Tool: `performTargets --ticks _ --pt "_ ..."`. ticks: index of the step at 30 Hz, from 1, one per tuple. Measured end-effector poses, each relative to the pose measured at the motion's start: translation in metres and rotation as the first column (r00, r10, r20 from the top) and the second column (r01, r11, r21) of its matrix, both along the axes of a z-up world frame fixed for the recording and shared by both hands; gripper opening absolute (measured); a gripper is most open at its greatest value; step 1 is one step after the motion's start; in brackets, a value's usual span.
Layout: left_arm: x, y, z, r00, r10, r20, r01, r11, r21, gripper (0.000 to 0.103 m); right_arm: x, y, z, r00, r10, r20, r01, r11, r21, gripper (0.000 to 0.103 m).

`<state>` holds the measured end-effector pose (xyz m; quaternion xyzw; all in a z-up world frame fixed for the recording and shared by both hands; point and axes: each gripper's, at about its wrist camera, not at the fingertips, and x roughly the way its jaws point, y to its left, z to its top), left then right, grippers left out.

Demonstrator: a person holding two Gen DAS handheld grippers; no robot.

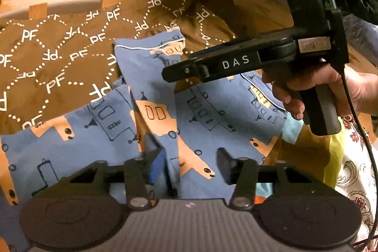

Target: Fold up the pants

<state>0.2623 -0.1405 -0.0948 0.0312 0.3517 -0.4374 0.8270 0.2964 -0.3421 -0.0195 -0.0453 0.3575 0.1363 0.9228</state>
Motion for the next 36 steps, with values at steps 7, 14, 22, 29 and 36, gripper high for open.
performTargets --ticks 7,14,22,29,36 --pt "0.007 0.000 -0.004 0.998 0.067 -0.016 -0.066 0.998 0.009 0.002 0.016 0.010 0.007 0.999 0.030 -0.011 -0.030 0.999 -0.021 0.043" --pt "0.009 0.000 -0.006 0.996 0.083 -0.040 -0.083 0.997 -0.006 0.001 0.073 0.028 0.009 0.992 0.001 -0.127 -0.002 1.000 -0.009 0.042" --pt "0.012 0.000 -0.008 0.994 0.095 -0.057 -0.096 0.995 -0.008 0.001 0.106 0.053 0.003 0.983 -0.055 -0.175 0.043 0.997 -0.070 0.051" --pt "0.011 0.000 -0.009 0.994 0.095 -0.055 -0.095 0.995 -0.009 0.001 0.115 0.072 -0.011 0.981 -0.085 -0.176 0.056 0.985 -0.165 0.033" --pt "0.008 0.001 -0.005 0.996 0.086 -0.031 -0.086 0.996 -0.007 0.000 0.104 0.054 -0.003 0.983 -0.153 -0.101 0.136 0.979 -0.152 0.000"
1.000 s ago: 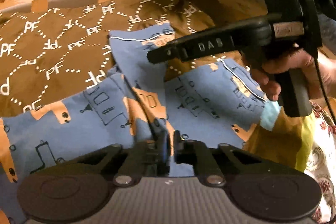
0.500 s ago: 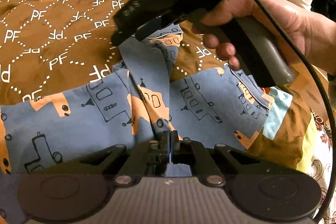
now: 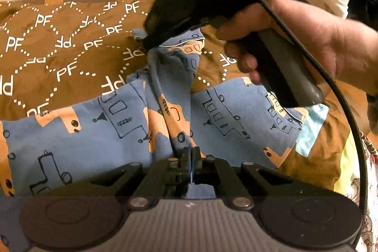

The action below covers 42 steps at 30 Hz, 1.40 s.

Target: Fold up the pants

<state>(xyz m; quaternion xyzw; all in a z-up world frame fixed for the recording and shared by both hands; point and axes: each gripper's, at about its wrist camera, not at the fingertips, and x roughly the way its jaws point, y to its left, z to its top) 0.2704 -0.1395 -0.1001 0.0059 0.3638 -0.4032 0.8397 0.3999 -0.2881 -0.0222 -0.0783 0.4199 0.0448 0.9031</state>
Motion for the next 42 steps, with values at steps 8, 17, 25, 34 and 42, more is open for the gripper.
performTargets --ticks 8,17,25,34,42 --pt "-0.029 -0.010 0.018 0.975 -0.143 0.172 0.126 0.986 0.105 0.000 -0.083 -0.070 0.039 0.953 -0.209 0.218 0.153 0.957 0.247 0.000" --pt "-0.078 -0.044 0.003 0.858 -0.430 0.282 0.335 0.883 0.328 0.000 -0.205 -0.137 0.009 0.836 -0.504 0.218 0.400 0.831 0.387 0.000" --pt "-0.081 -0.055 -0.015 0.839 -0.485 0.245 0.371 0.841 0.394 0.000 -0.240 -0.152 -0.040 0.800 -0.578 0.161 0.463 0.765 0.448 0.003" --pt "-0.078 -0.056 -0.015 0.846 -0.477 0.237 0.364 0.843 0.397 0.000 -0.233 -0.168 -0.043 0.786 -0.603 0.137 0.480 0.734 0.479 0.020" --pt "-0.077 -0.055 -0.014 0.853 -0.467 0.235 0.356 0.848 0.393 0.000 -0.237 -0.166 -0.029 0.734 -0.655 0.181 0.540 0.724 0.430 0.039"
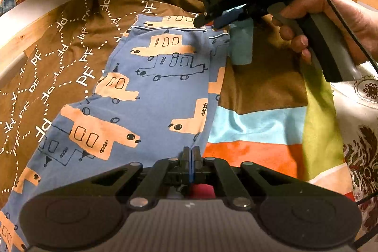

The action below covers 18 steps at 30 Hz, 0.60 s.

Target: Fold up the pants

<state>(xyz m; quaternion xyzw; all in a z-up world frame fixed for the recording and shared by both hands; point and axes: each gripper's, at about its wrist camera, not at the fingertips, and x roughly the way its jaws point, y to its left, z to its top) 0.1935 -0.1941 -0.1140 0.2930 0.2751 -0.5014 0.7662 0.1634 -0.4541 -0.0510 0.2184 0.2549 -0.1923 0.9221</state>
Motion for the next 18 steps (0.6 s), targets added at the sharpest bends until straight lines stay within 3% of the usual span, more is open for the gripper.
performTargets --ticks 2,8,12,18 --pt "0.000 0.000 0.000 1.000 0.003 -0.003 -0.003 1.000 -0.001 0.000 0.004 -0.003 0.002 1.000 0.018 -0.005 -0.018 1.000 -0.015 0.044" --pt "0.002 -0.002 -0.002 1.000 0.014 -0.014 -0.014 1.000 -0.003 0.000 0.033 -0.013 0.000 0.994 0.067 -0.082 -0.073 0.995 -0.069 0.042" --pt "0.003 0.000 -0.002 1.000 0.016 -0.015 -0.016 1.000 -0.009 0.000 0.035 -0.014 0.003 0.993 0.083 -0.088 -0.093 0.988 -0.121 0.013" --pt "0.001 0.006 0.003 1.000 0.010 -0.014 -0.011 0.999 -0.032 0.000 0.024 -0.006 0.016 0.989 0.131 -0.065 -0.141 0.971 -0.194 0.006"
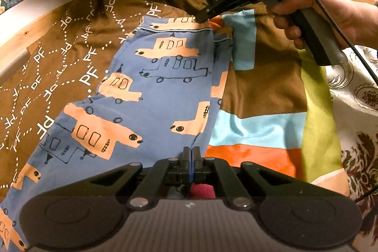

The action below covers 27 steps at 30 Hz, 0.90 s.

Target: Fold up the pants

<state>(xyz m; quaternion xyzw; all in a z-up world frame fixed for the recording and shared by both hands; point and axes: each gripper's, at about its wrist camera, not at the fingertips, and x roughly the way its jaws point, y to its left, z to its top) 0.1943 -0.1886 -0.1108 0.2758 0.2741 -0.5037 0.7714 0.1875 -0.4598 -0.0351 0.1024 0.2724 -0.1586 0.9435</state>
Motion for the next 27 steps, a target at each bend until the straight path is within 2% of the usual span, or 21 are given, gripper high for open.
performTargets --ticks 3,7,11,14,15,16,17,18,20,21,22,23,24,27 --pt "-0.001 0.005 0.004 1.000 -0.008 -0.005 0.008 1.000 -0.011 0.000 -0.012 0.003 0.012 1.000 0.014 0.004 -0.014 1.000 -0.018 0.006" --pt "-0.001 0.004 0.003 1.000 -0.025 -0.018 0.025 1.000 -0.002 0.000 -0.031 -0.005 0.018 0.999 -0.009 -0.034 0.008 1.000 -0.014 0.006" --pt "0.004 -0.002 -0.006 0.997 -0.052 -0.065 0.054 0.998 0.033 0.000 -0.030 -0.008 0.000 0.995 0.000 -0.096 -0.003 0.999 -0.033 0.006" --pt "0.014 0.002 -0.008 0.993 -0.034 -0.116 0.036 0.999 0.008 0.005 -0.025 -0.003 -0.014 0.991 -0.002 -0.137 -0.013 0.994 -0.111 0.012" --pt "0.016 0.006 -0.006 0.990 -0.023 -0.139 0.023 1.000 -0.006 0.009 -0.027 0.000 -0.013 0.991 0.000 -0.133 -0.017 0.992 -0.127 0.016" --pt "0.017 0.010 -0.003 0.987 -0.014 -0.161 0.011 1.000 -0.016 0.025 -0.030 0.004 -0.010 0.992 0.005 -0.126 -0.024 0.988 -0.150 0.022" --pt "0.018 0.016 0.000 0.986 -0.002 -0.168 -0.003 1.000 -0.030 0.044 -0.032 0.009 -0.007 0.993 0.010 -0.118 -0.032 0.982 -0.188 0.032" --pt "0.018 0.024 0.004 0.987 0.013 -0.161 -0.021 0.998 -0.052 0.050 -0.035 0.015 -0.003 0.994 0.028 -0.110 -0.052 0.974 -0.222 0.036" --pt "0.018 0.040 0.011 0.988 0.036 -0.150 -0.048 0.996 -0.076 0.054 -0.038 0.022 0.003 0.992 0.083 -0.096 -0.103 0.968 -0.229 0.040" --pt "0.021 0.049 0.012 0.986 0.061 -0.155 -0.074 0.994 -0.082 0.055 -0.039 0.025 0.005 0.989 0.119 -0.085 -0.135 0.968 -0.213 0.046" --pt "0.023 0.058 0.014 0.982 0.090 -0.166 -0.106 0.991 -0.088 0.061 -0.039 0.029 0.007 0.984 0.164 -0.074 -0.175 0.966 -0.189 0.050" --pt "0.026 0.070 0.013 0.975 0.128 -0.183 -0.147 0.985 -0.090 0.067 -0.038 0.033 0.006 0.973 0.222 -0.068 -0.230 0.961 -0.155 0.058" --pt "0.030 0.079 0.012 0.966 0.165 -0.198 -0.185 0.979 -0.084 0.068 -0.036 0.038 0.005 0.961 0.267 -0.074 -0.275 0.953 -0.131 0.062" --pt "0.041 0.109 -0.002 0.928 0.293 -0.229 -0.300 0.954 0.002 0.069 -0.031 0.054 -0.009 0.931 0.328 -0.158 -0.351 0.923 -0.156 0.062"
